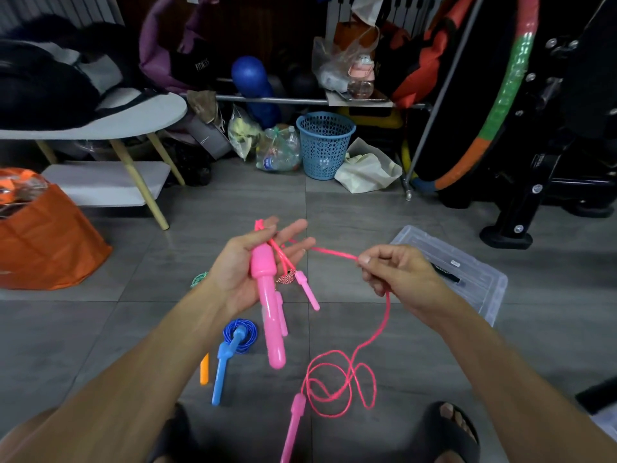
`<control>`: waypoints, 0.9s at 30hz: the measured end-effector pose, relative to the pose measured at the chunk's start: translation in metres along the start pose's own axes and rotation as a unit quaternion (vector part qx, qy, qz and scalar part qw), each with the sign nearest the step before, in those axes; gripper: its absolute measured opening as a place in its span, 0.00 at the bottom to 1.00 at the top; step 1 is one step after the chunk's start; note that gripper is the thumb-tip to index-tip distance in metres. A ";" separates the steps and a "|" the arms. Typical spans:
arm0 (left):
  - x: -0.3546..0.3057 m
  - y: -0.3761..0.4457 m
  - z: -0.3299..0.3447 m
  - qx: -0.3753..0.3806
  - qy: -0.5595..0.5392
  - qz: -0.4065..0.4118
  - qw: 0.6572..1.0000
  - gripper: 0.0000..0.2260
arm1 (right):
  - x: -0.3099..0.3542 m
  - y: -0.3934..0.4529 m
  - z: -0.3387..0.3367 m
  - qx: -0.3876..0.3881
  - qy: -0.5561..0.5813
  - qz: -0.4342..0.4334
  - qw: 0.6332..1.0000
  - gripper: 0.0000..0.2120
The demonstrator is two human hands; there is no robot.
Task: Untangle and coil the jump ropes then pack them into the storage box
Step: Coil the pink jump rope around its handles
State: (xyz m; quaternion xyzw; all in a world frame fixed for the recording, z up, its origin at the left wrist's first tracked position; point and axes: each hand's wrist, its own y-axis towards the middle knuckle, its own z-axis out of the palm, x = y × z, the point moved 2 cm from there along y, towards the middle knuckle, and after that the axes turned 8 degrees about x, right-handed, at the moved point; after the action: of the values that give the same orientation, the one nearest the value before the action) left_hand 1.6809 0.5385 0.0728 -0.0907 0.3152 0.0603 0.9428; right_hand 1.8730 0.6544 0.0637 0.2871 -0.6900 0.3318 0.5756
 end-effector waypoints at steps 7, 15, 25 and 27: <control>0.012 0.003 0.008 0.015 0.085 0.002 0.996 0.07 | 0.011 -0.013 0.039 0.144 -0.166 0.010 0.976 0.09; 0.025 0.011 -0.004 0.009 0.280 -0.083 0.956 0.27 | 0.030 -0.024 0.006 0.114 -0.050 -0.036 0.992 0.04; 0.054 -0.004 0.020 0.146 0.284 -0.215 0.923 0.22 | 0.025 -0.004 -0.006 -0.108 -0.073 -0.111 0.985 0.02; 0.053 -0.004 0.021 0.196 0.269 -0.212 0.919 0.24 | 0.020 0.002 -0.006 -0.133 -0.074 -0.106 0.983 0.04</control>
State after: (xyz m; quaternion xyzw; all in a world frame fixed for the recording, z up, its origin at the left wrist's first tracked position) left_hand 1.7361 0.5419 0.0572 0.0179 0.5357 -0.2308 0.8121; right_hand 1.8714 0.6603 0.0838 0.3033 -0.7346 0.1521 0.5876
